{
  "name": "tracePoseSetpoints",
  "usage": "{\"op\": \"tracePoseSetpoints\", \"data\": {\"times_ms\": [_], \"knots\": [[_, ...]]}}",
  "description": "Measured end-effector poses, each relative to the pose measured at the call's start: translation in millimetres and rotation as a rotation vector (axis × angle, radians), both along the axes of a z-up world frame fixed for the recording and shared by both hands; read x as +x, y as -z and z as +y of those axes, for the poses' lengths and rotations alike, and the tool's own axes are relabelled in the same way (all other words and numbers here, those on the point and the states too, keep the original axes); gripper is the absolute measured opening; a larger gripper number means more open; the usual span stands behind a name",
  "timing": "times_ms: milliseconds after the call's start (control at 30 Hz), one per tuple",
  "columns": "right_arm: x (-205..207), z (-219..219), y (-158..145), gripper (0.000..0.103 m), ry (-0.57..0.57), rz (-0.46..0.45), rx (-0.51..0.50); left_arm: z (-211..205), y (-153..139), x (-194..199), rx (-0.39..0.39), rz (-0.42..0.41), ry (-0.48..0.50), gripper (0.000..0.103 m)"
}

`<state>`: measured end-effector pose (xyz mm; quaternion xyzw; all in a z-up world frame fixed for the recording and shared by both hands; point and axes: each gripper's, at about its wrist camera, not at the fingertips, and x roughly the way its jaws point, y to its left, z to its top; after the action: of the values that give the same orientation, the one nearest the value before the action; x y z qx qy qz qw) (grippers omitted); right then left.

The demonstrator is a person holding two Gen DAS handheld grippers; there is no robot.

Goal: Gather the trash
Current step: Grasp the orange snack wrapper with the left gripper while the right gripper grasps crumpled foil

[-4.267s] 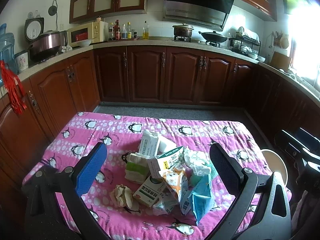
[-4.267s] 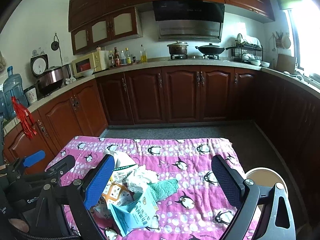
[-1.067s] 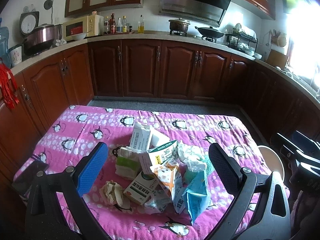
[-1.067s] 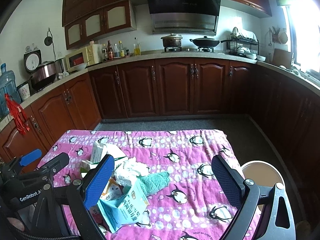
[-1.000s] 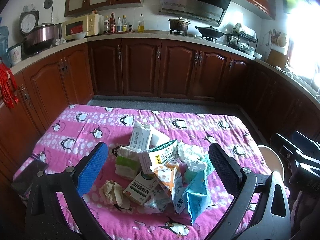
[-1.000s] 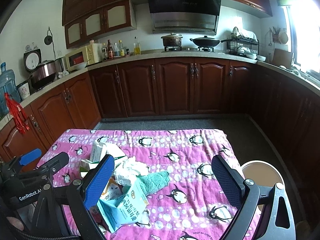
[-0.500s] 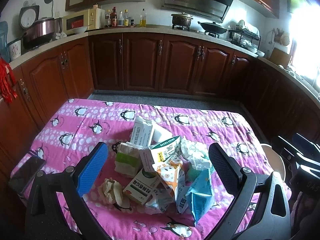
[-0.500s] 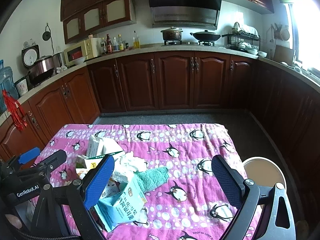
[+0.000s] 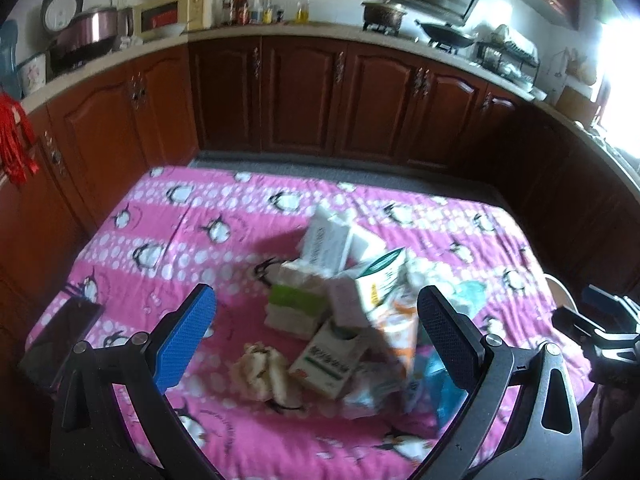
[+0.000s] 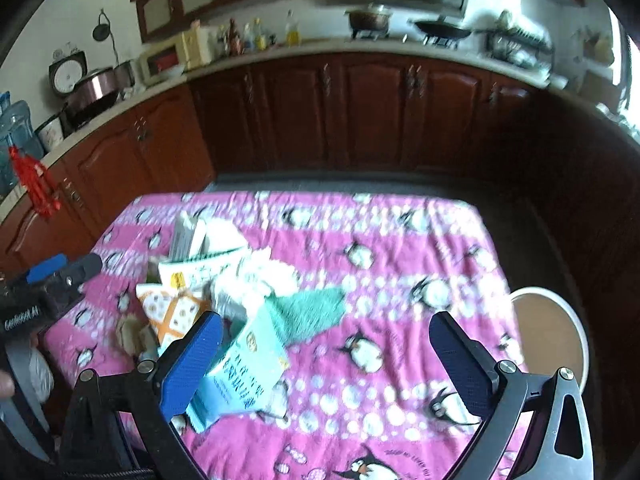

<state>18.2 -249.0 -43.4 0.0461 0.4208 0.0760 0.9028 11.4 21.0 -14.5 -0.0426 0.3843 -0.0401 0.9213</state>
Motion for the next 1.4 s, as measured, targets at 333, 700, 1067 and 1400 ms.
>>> {"op": "tracePoseSetpoints", "data": {"times_ms": [333,700,1067,1400], "knots": [[39.9,18.3,42.3,0.101,-0.104,0.142,0.085,7.8,31.5,9.9,-0.077,0.153,0.079,0.101],[127.9,52.0,73.4,0.083,-0.184,0.258,0.089,-36.9,54.3,32.7,-0.115,0.241,0.158,0.100],[132.3,46.1,79.6,0.017,-0.225,0.275,0.231,-43.5,70.3,47.8,-0.131,0.326,0.186,0.035],[88.3,8.6,14.7,0.016,-0.224,0.094,0.289,-33.9,3.4,29.9,-0.126,0.201,0.226,0.031]]}}
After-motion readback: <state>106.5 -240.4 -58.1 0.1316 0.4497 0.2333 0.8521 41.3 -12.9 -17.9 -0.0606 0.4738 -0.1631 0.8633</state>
